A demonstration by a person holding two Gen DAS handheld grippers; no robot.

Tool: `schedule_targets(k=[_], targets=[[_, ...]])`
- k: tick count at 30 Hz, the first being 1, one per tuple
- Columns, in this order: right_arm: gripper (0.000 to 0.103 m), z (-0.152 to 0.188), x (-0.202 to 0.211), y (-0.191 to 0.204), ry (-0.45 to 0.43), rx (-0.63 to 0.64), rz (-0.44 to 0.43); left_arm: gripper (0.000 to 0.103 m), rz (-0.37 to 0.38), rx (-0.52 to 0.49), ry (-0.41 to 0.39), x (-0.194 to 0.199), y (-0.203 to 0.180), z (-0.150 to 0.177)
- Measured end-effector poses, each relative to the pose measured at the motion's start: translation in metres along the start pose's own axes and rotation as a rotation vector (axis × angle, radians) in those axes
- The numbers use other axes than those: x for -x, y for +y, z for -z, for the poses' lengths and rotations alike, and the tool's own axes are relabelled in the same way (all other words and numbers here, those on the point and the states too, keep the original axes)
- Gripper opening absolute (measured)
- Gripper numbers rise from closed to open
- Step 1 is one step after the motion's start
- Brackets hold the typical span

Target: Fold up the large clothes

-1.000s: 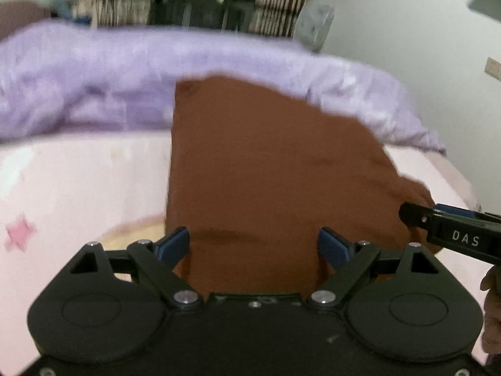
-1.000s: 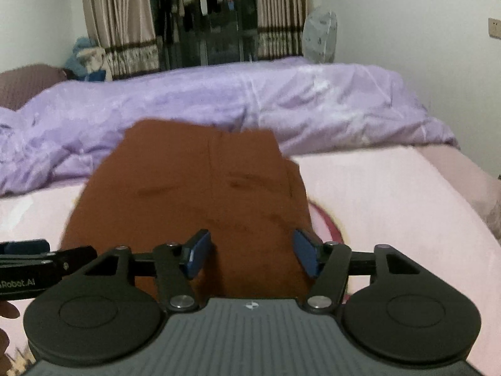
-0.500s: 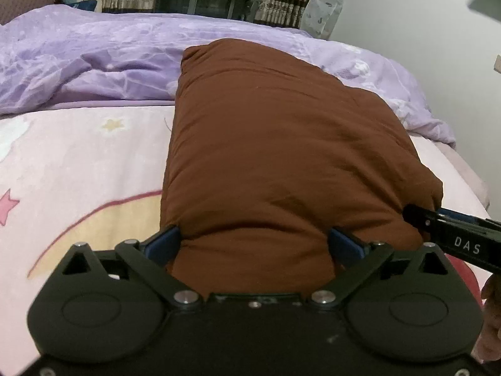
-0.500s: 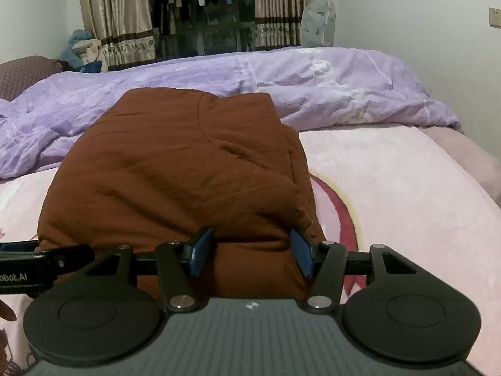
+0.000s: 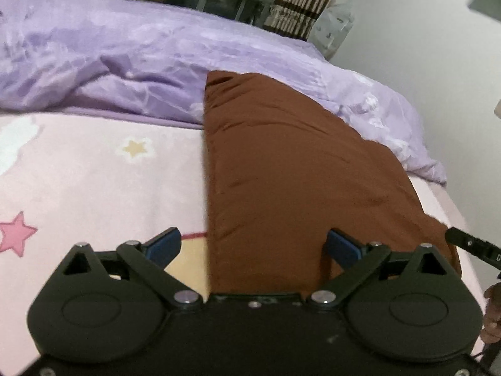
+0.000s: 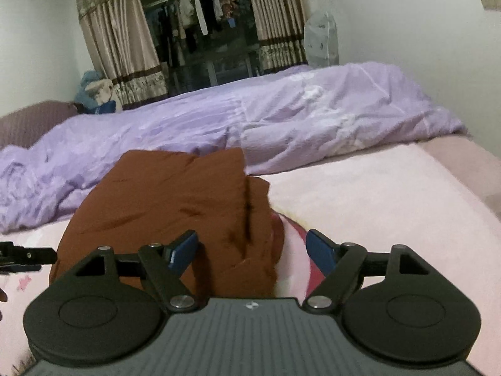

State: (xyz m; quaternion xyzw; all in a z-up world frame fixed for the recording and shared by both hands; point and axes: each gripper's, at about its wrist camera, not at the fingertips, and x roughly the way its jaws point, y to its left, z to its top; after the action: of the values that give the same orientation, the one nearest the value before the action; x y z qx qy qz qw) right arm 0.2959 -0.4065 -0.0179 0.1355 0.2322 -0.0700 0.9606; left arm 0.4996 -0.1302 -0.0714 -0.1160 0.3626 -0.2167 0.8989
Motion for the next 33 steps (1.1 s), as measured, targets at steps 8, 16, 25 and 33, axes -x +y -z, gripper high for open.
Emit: schedule_targets(k=[8, 16, 25, 33], targets=[[0.093, -0.006, -0.046, -0.051, 0.118, -0.272, -0.254, 0.103, 0.149, 0.148, 0.075, -0.029, 0.036, -0.011], [0.096, 0.005, -0.095, -0.066, 0.215, -0.441, -0.397, 0.103, 0.265, 0.223, 0.133, -0.052, 0.050, -0.015], [0.101, 0.015, -0.131, -0.084, 0.280, -0.570, -0.484, 0.103, 0.409, 0.307, 0.204, -0.084, 0.060, -0.018], [0.102, 0.009, -0.140, -0.078, 0.312, -0.506, -0.502, 0.103, 0.479, 0.289, 0.240, -0.101, 0.055, -0.026]])
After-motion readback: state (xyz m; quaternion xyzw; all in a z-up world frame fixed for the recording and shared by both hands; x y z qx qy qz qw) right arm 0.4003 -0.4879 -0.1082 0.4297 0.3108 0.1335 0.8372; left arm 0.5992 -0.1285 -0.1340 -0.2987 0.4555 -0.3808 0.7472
